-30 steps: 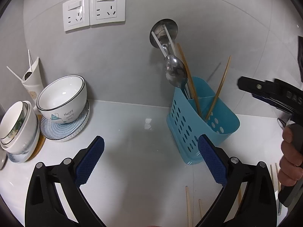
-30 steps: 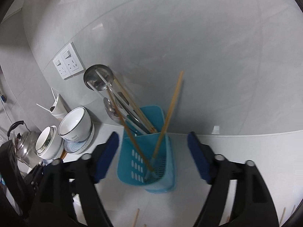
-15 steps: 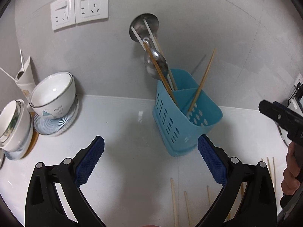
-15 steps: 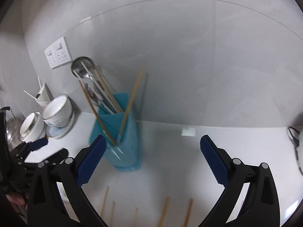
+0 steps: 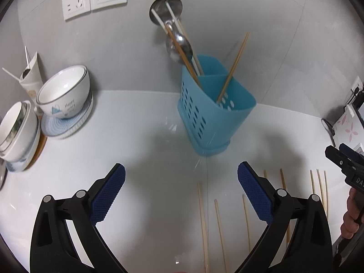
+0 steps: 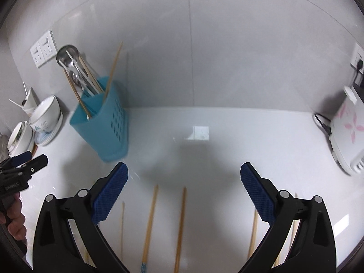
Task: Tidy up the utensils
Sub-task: 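Move both open tools back over the remaining chopsticks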
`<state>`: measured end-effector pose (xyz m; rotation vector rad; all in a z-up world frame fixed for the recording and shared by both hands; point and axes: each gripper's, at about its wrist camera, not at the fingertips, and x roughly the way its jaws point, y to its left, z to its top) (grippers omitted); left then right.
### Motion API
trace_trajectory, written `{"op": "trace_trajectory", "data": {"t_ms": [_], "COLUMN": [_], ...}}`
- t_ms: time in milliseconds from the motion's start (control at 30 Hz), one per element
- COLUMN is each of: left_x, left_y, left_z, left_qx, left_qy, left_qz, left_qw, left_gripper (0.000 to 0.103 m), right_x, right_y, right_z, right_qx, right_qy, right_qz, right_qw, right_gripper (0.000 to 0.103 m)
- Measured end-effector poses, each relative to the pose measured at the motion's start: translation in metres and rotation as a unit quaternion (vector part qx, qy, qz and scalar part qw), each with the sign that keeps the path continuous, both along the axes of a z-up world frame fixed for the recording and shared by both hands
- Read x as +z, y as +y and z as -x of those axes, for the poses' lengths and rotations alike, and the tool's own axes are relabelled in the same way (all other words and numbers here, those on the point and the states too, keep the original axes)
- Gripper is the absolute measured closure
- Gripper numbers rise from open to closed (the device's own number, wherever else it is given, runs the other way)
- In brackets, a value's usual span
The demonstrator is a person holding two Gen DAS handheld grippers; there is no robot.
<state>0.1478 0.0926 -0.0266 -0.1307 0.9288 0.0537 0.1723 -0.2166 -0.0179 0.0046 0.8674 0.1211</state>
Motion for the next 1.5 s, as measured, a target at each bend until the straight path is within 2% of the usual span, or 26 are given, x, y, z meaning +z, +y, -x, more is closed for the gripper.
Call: {"op": "trace_trajectory", "data": {"t_ms": [133,433,733,867,1000,1100,1233,1367,1500], "left_x": [-0.006,-0.035,-0.072,-0.094,-0.106,-0.112,-0.118,-0.124,-0.127], "left_y": [-0.003,-0.012,-0.023,-0.026,-0.027,-0.029,-0.034,-0.035,-0.040], "left_z": [0.015,0.039,0.049,0.053,0.056,0.058,0.056,0.054,0.052], "left_qx": [0.000,-0.007,-0.012,-0.006,-0.004,-0.003,-0.007,-0.010,-0.015], "left_qy": [0.013,0.076,0.149,0.188,0.204,0.215,0.221,0.229,0.235], "left_qz": [-0.010,-0.011,0.010,0.002,0.011,0.005,0.005,0.001,-0.003], "left_qw": [0.9999,0.9970,0.9888,0.9822,0.9788,0.9765,0.9752,0.9734,0.9718], "left_gripper": [0.006,0.006,0.006,0.006,0.006,0.006,0.007,0.007,0.008], "right_x": [-0.010,-0.049,-0.083,-0.096,-0.106,-0.112,-0.121,-0.123,-0.129], "right_y": [-0.004,0.003,0.012,0.015,0.018,0.022,0.027,0.031,0.031], "right_z": [0.016,0.046,0.058,0.060,0.060,0.061,0.061,0.061,0.057], "right_qx": [-0.003,0.005,0.013,0.013,0.013,0.017,0.014,0.013,0.014], "right_qy": [0.019,0.098,0.172,0.203,0.224,0.236,0.258,0.264,0.282], "right_qz": [0.016,0.059,0.067,0.065,0.078,0.088,0.102,0.105,0.098], "right_qw": [1.000,0.993,0.983,0.977,0.971,0.968,0.961,0.959,0.954], "right_gripper": [0.008,0.008,0.008,0.010,0.014,0.017,0.017,0.017,0.025]}}
